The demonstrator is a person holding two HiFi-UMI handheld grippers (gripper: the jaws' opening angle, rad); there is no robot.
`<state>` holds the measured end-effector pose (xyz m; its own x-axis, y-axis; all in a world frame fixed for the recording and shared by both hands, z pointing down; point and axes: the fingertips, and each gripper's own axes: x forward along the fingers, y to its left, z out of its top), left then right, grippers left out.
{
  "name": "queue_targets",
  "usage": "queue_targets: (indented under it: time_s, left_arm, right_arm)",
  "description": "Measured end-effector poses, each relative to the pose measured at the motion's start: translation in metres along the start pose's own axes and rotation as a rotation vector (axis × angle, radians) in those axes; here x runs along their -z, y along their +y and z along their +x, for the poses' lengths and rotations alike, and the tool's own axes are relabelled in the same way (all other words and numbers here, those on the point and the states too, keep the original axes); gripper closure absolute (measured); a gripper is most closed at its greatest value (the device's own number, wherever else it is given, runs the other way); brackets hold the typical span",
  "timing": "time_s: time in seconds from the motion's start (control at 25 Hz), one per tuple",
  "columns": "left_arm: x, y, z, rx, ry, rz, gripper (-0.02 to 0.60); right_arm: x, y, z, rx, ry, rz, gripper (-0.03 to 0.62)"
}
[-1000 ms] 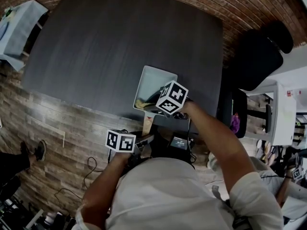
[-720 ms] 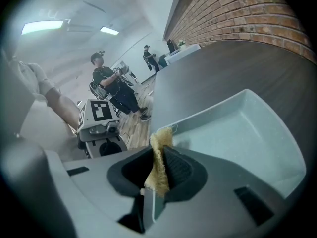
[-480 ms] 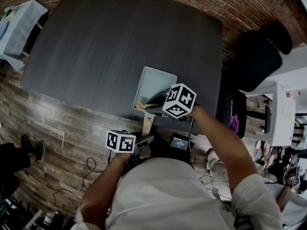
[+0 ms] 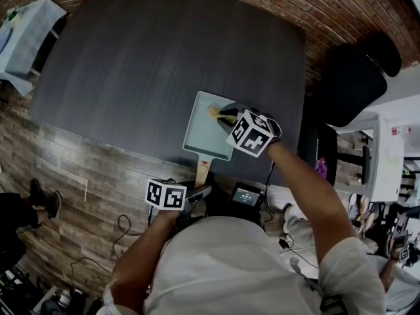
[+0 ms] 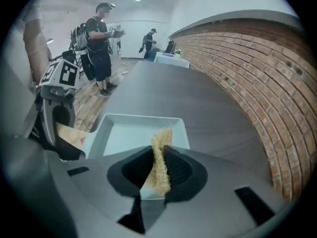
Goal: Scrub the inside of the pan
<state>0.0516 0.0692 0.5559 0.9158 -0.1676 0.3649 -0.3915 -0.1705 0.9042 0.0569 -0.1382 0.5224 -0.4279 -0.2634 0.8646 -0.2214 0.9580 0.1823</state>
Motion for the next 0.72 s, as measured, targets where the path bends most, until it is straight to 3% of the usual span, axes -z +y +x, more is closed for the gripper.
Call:
queue_targets:
  time_s: [0.36, 0.72]
  left_arm:
    - [0.000, -0.001, 0.001, 0.000, -0.005, -0.010, 0.489]
    - [-0.002, 0.000, -0.001, 0.006, -0.040, -0.045, 0.495]
  right_arm:
    - [0.013, -0.042, 0.002, 0.215, 0.100, -0.168, 0.523]
    - [0.035, -0.026, 0.031, 0.202, 0.163, -0.216, 0.523]
